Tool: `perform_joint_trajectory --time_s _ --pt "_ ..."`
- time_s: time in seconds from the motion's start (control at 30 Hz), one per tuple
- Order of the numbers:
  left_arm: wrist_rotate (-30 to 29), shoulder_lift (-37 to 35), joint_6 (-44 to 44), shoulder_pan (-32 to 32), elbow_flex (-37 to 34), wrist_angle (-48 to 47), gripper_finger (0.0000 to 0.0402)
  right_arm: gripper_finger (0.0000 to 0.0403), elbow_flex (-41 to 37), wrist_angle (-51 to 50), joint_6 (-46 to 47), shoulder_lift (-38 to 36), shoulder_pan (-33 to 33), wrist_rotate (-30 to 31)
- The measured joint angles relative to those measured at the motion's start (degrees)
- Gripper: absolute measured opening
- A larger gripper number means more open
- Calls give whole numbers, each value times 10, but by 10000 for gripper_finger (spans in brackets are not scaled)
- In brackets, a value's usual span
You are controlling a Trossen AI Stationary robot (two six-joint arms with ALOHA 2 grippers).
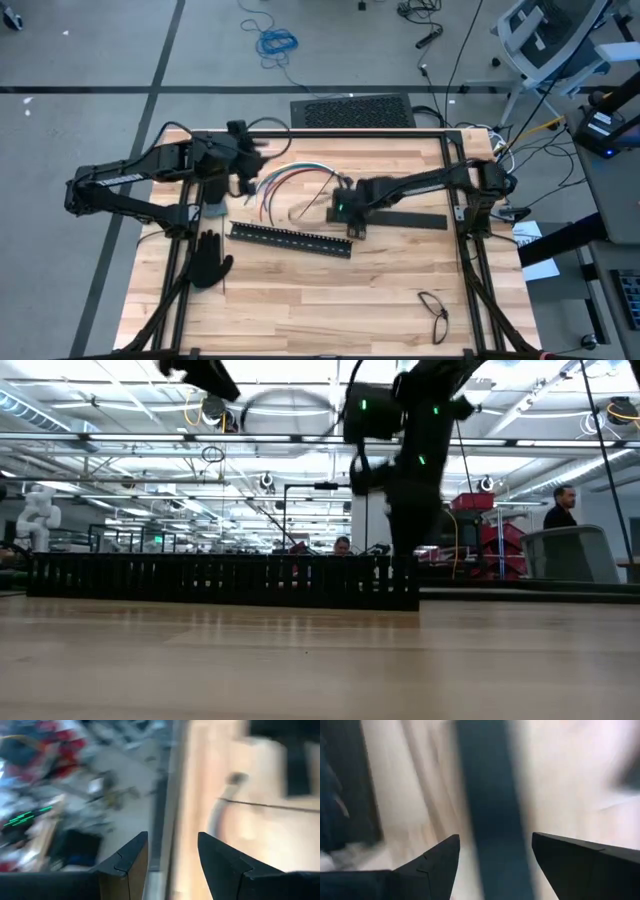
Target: Ziptie cables
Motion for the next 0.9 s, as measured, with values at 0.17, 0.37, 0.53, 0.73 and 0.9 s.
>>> perform_joint_trajectory --time_s 0.17,0.37,0.53,0.73,0.9 --pt "160 -32 -100 13 0 -79 170 245 2 48 46 -42 -47 -6" --pt "225 -56 -229 72 -43 -82 170 245 5 30 39 -38 -83 -127" --pt "248 -63 -298 95 -123 -68 169 246 6 40 16 -35 -78 -166" --pt "290 -61 -383 95 -226 34 169 255 7 44 -5 -7 -69 -155" --pt "290 -63 -428 92 -260 92 169 256 7 92 -1 31 -65 -129"
